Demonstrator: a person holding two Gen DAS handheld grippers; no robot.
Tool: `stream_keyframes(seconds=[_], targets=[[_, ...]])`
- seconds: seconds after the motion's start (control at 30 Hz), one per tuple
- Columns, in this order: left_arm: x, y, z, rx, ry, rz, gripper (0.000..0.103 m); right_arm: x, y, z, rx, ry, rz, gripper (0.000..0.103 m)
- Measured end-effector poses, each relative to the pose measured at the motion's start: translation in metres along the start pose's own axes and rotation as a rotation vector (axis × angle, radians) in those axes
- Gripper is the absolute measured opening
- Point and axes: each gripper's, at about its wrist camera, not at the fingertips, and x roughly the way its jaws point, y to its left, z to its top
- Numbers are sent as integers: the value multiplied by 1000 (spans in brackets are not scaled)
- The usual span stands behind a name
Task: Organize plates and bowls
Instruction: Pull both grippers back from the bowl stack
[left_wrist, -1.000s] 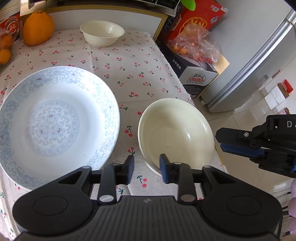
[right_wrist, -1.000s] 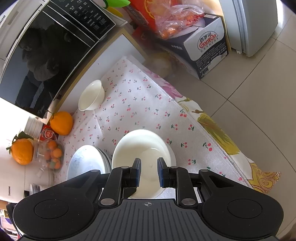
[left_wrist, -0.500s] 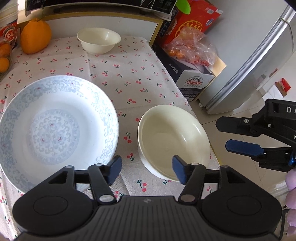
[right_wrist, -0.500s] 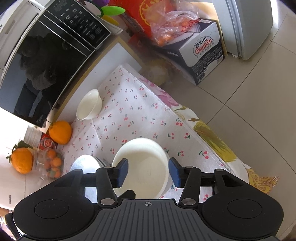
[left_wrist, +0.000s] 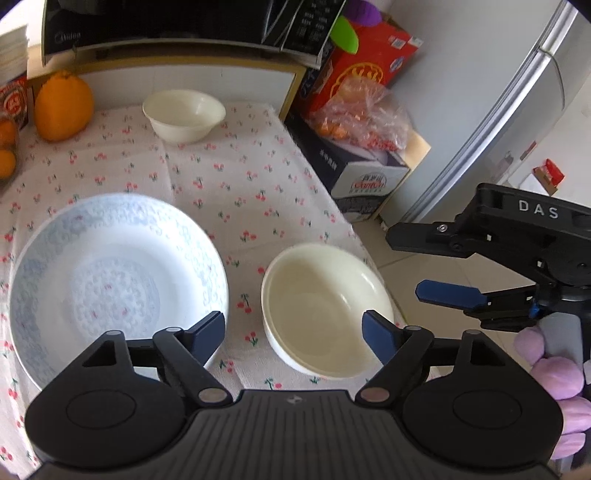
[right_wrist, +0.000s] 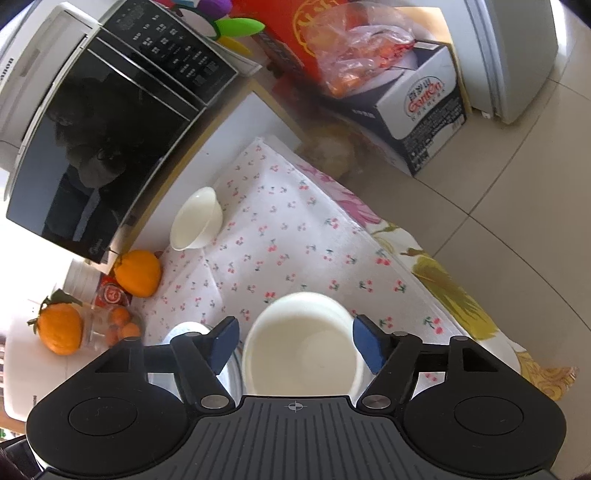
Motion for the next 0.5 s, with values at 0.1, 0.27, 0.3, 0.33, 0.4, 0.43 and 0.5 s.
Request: stream_keyframes(seconds=[0.1, 0.27, 0.3, 0.33, 0.4, 0.43, 0.5], targets=[[-5, 4, 8, 3, -25, 13, 86, 2, 11, 3, -31, -7, -16, 75], [-7, 15, 24, -1, -51, 67, 90, 5, 32, 11, -52, -22, -31, 84], [-8, 19, 28, -10, -56, 77, 91, 7, 37, 14, -52, -19, -27, 85], [-9, 22, 32, -18, -62, 87, 91, 10, 42, 17, -50, -13, -20, 85], [-11, 30, 40, -31, -73, 107, 93, 15, 51, 24, -43, -7, -5, 85], [-12, 34, 44, -37, -78, 119, 93, 19, 56, 27, -39, -6, 1, 86], [-11, 42, 54, -46, -89, 145, 95, 27, 66, 33, -37, 0, 12, 89]])
